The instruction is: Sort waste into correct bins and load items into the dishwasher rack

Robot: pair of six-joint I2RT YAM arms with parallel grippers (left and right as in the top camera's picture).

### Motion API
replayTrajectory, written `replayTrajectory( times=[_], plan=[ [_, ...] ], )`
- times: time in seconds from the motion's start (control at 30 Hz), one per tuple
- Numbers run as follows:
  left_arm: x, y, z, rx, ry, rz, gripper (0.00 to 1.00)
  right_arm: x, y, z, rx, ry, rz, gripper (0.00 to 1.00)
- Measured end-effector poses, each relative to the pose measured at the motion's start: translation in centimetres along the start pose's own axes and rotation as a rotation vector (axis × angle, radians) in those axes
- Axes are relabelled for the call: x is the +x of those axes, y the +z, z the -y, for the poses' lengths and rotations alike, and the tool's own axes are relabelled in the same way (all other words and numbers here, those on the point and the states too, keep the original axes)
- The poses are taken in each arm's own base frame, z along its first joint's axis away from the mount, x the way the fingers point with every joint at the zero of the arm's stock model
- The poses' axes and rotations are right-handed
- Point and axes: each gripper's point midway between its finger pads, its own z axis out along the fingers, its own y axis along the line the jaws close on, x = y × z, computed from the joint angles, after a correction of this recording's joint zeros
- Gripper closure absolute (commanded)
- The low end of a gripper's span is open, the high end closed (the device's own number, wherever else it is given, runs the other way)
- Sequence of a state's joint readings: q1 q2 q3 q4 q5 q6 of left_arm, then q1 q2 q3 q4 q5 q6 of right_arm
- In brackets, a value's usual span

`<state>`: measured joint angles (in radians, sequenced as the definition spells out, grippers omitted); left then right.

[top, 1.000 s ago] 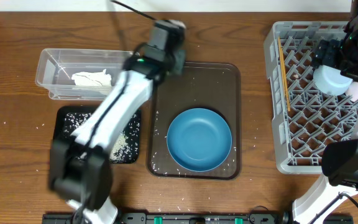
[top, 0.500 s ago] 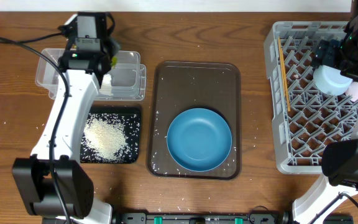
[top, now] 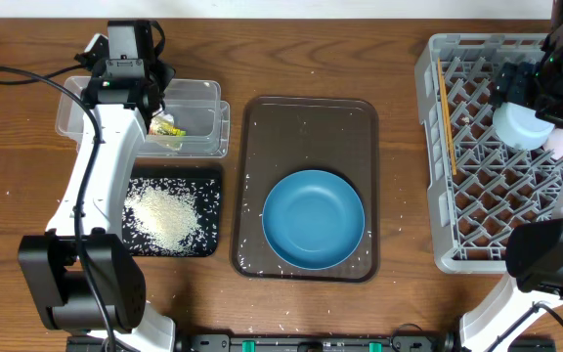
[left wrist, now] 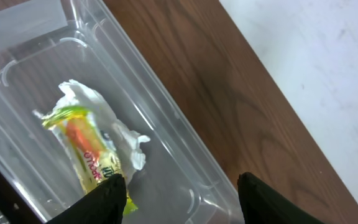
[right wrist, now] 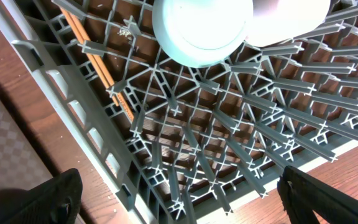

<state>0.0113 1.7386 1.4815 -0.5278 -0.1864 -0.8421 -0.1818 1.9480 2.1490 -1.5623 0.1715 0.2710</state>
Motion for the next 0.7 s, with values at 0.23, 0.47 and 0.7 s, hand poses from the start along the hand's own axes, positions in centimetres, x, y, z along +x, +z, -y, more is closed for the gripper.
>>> replayTrajectory(
  times=[0.23,0.47,0.7],
  plan=[
    [-1.7,-4.1,-0.9,-0.001,-0.007,0.041,0.34,0.0,0.0,0.0,0.0,0.0,0.0,0.01],
    [-8.5,-15.5,-9.7,-0.177,-0.086,0.296,0.2,0.0,0.0,0.0,0.0,-0.001,-0.001,0.01],
    [-10.4,-21.0,-19.4,-0.442,-0.182,0.386,0.14,0.0,0.0,0.0,0.0,0.0,0.0,0.01]
  ],
)
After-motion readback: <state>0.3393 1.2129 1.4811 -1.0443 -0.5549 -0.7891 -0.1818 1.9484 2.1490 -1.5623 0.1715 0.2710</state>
